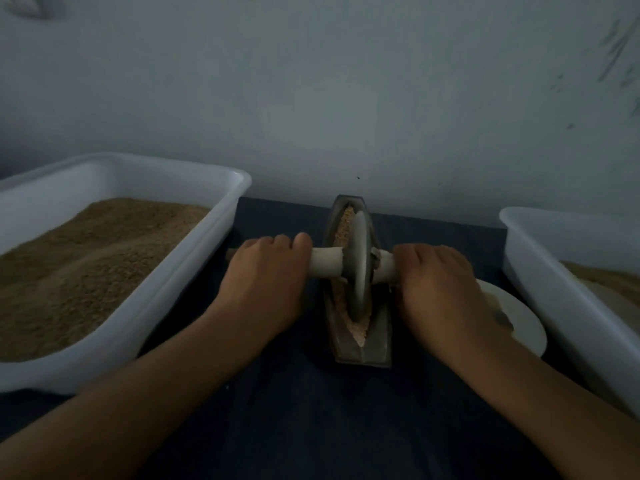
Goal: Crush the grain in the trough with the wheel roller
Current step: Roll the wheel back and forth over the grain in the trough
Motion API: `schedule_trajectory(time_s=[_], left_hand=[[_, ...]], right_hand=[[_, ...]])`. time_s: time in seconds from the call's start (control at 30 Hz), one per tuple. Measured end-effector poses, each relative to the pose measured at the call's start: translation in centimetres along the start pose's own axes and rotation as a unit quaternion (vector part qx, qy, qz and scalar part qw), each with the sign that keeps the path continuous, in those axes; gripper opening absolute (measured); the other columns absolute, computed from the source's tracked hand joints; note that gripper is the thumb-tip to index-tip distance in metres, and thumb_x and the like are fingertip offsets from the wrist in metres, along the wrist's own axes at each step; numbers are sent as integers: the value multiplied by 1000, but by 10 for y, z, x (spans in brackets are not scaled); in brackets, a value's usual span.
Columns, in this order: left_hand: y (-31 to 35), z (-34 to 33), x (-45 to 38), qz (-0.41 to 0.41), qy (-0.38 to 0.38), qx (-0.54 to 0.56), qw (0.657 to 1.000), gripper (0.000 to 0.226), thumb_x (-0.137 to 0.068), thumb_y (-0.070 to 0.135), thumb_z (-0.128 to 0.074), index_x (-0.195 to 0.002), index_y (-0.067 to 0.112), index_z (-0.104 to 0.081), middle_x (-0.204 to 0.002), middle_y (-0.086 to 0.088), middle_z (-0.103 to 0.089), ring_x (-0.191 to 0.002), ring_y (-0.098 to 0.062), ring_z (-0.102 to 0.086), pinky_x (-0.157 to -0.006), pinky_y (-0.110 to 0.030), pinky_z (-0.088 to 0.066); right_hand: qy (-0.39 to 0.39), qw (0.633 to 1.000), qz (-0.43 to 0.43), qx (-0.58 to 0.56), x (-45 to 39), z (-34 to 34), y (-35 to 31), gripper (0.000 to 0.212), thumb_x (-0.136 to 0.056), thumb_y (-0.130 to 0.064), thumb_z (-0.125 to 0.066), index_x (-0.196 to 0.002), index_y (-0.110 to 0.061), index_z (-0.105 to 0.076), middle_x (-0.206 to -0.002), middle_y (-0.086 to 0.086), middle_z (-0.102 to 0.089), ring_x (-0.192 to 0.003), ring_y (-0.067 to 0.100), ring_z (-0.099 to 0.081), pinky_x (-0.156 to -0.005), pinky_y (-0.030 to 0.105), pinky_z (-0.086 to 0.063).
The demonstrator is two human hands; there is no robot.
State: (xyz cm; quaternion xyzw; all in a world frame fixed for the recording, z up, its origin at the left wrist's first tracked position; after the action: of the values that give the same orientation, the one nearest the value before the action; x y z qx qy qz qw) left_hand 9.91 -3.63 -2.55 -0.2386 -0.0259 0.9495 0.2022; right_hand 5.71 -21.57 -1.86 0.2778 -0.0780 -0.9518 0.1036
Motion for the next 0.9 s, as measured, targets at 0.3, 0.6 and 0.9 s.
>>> schedule_trajectory(time_s=[0.3,0.6,0.9], left_hand=[[-2,-13,-9,-8,-6,14,1000,50,-78,39,-73,-108,24,-37,-104,-1,-57,-91,-19,-58,-80,-33,-43],[-14,-44,-79,36,-28,39,998,52,-76,35,-72,-118,25,-44,-115,-9,-57,-105,-31,-55,-88,-45,-41],[-14,-45,-94,39,-24,24,999,42,-79,33,-71,-110,22,-46,-107,-9,-60,-97,-29,-58,-78,-41,-36]], right_hand=[[21,1000,-2,2,-10,-10,4,21,-71,-3,-76,-87,-3,-63,-76,14,-63,-68,31,-59,-70,39,-45],[-65,997,-34,14,-73,-60,36,19,-86,-23,-67,-95,-12,-55,-92,9,-65,-82,30,-61,-61,32,-26],[-103,992,-63,-44,-85,-76,48,27,-83,-26,-69,-106,-16,-61,-103,10,-66,-91,30,-62,-67,29,-36]])
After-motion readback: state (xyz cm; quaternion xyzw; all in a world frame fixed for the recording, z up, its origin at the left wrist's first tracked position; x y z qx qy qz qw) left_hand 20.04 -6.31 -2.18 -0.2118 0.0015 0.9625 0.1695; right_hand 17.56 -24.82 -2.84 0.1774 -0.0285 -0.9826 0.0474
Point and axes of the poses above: each hand's wrist, its own x-axis away from the middle knuckle, its own z-axis out of the back of the hand, y = z × x, the point moved 7 cm from there along -x, towards the middle knuckle
